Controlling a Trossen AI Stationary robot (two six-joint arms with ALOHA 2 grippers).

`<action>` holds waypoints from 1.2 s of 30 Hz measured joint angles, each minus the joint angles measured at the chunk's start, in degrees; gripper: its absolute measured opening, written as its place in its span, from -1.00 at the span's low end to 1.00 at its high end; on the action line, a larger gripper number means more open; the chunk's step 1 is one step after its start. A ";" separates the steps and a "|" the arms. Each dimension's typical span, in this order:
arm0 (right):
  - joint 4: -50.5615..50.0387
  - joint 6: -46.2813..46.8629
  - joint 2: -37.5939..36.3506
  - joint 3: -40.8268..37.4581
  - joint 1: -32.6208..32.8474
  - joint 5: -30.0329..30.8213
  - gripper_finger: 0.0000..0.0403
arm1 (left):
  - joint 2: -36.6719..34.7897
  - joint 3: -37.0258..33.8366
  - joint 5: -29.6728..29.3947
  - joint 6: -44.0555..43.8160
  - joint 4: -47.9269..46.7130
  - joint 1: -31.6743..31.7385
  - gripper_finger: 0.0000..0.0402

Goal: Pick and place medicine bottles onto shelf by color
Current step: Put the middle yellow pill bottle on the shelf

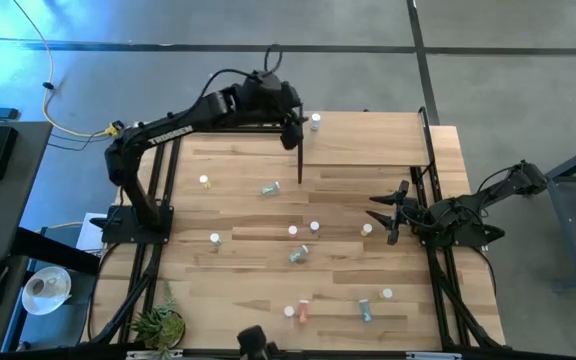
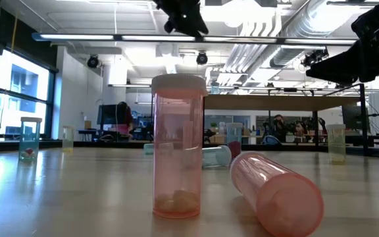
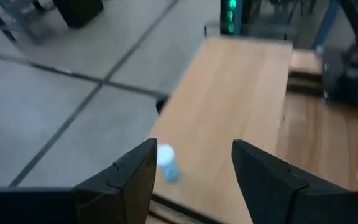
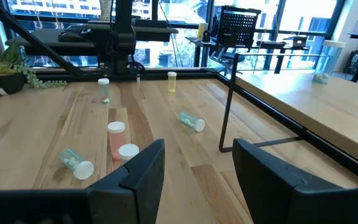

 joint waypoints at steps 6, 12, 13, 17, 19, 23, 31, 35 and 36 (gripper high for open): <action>0.00 0.01 0.00 0.00 -0.02 0.00 -0.10 | 0.27 -8.41 -0.40 -1.38 3.67 -4.15 -0.01; 0.00 0.02 0.00 -0.02 0.00 0.00 -0.10 | -3.81 -20.02 -3.01 -3.06 11.34 -7.52 -0.01; 0.00 0.01 0.00 0.00 0.00 -0.02 -0.10 | -4.35 -21.98 -3.44 -3.47 12.65 -8.05 -0.01; 0.00 0.00 0.00 0.00 -0.02 -0.01 -0.10 | -6.93 -29.52 -4.37 -5.01 18.39 -10.13 -0.01; 0.00 0.00 0.00 0.00 0.00 0.00 -0.10 | -9.01 -33.31 -4.33 -5.67 22.93 -11.03 -0.01; 0.00 0.02 0.00 0.00 -0.02 0.01 -0.10 | -10.90 -40.95 -4.34 -6.52 30.14 -12.98 -0.01; -0.19 0.01 0.00 0.00 -0.01 -0.02 -0.10 | -12.59 -49.82 -3.78 -7.71 43.15 -17.83 -0.01; -0.41 0.01 0.01 -0.01 -0.01 -0.01 -0.10 | -12.61 -52.35 -4.37 -7.99 47.06 -20.23 -0.01; -0.42 0.02 0.01 -0.02 -0.01 -0.01 -0.10 | -12.61 -52.79 -4.54 -8.13 47.26 -20.68 -0.01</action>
